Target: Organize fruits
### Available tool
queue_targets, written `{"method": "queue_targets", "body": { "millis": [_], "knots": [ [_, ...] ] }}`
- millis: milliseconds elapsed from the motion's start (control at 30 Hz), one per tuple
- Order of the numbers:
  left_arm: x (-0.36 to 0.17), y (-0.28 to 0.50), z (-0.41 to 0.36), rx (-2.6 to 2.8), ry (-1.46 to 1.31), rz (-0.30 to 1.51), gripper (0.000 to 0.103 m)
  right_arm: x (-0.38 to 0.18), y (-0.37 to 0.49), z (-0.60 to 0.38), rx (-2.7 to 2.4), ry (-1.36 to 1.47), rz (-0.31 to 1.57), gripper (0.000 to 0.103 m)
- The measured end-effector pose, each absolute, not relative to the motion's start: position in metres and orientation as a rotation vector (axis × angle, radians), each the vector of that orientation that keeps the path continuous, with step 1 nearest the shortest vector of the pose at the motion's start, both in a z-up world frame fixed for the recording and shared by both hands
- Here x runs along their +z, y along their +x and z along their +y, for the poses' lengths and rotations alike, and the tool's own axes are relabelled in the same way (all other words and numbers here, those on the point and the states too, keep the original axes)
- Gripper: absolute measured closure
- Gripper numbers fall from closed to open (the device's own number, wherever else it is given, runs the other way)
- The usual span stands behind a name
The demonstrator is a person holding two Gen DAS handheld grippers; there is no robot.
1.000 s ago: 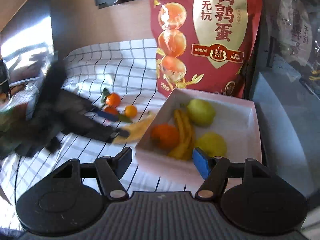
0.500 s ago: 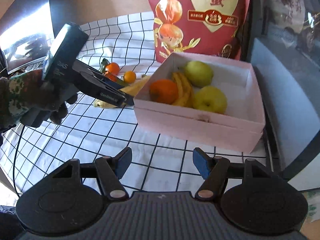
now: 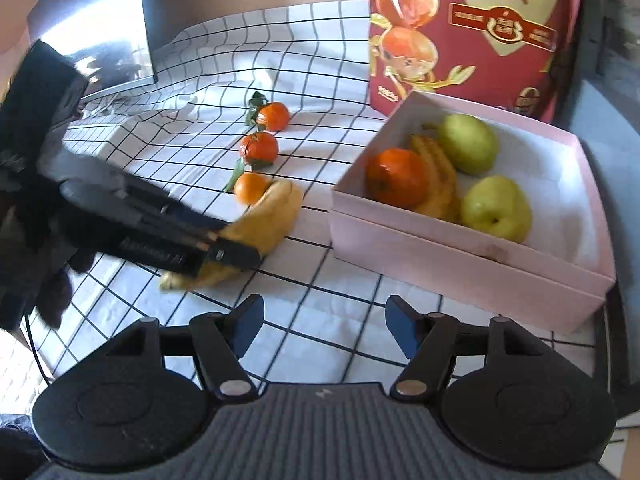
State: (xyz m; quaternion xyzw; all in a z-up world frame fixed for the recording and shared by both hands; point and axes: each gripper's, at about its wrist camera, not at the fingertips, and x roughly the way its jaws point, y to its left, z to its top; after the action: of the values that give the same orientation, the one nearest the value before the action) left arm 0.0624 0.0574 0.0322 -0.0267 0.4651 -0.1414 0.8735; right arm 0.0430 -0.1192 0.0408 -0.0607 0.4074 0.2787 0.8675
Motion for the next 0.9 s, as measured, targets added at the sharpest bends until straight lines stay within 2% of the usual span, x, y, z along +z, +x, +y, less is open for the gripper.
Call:
{"method": "queue_targets", "body": {
  "millis": [333, 500, 567, 900],
  "knots": [
    [0.041, 0.039, 0.073, -0.291, -0.148, 0.915, 0.063, 0.037, 0.046, -0.113, 0.603, -0.126, 0.868, 0.035],
    [0.05, 0.003, 0.096, -0.235, -0.153, 0.78, 0.063, 0.038, 0.043, -0.115, 0.589, -0.119, 0.863, 0.035],
    [0.051, -0.017, 0.101, -0.176, -0.064, 0.75, 0.063, 0.042, 0.038, -0.114, 0.606, -0.126, 0.841, 0.035],
    [0.01, -0.056, 0.081, -0.204, 0.037, 0.827, 0.063, 0.04, 0.035, -0.084, 0.698, -0.19, 0.857, 0.035]
  ]
}}
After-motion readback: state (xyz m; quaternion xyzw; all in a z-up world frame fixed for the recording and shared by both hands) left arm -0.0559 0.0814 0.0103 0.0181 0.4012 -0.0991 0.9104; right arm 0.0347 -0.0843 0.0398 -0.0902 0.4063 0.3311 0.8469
